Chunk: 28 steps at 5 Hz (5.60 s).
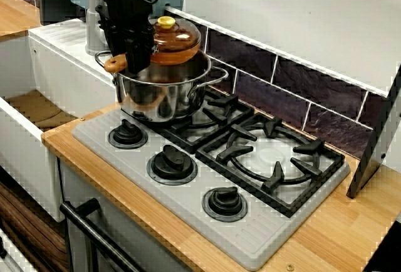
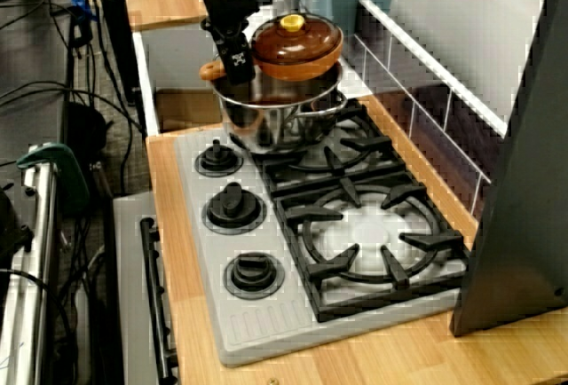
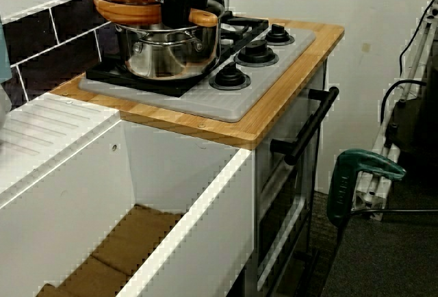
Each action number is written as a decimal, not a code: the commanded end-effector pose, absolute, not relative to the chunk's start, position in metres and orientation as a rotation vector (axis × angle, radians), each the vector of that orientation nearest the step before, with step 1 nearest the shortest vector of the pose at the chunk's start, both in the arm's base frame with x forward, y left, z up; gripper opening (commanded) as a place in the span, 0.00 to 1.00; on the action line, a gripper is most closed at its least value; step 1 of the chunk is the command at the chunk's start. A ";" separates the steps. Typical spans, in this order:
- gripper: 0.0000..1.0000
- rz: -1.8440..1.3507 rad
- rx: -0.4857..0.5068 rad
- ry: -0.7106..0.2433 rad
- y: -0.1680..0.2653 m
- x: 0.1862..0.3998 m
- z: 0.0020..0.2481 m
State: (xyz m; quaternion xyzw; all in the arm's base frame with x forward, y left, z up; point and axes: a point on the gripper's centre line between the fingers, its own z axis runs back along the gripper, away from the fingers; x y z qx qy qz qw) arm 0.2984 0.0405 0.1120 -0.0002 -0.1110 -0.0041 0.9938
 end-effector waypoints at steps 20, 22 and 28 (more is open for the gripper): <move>1.00 -0.487 -0.006 -0.265 -0.087 0.314 0.085; 1.00 -0.497 -0.036 -0.285 -0.080 0.304 0.109; 1.00 -0.428 -0.079 -0.362 -0.054 0.298 0.162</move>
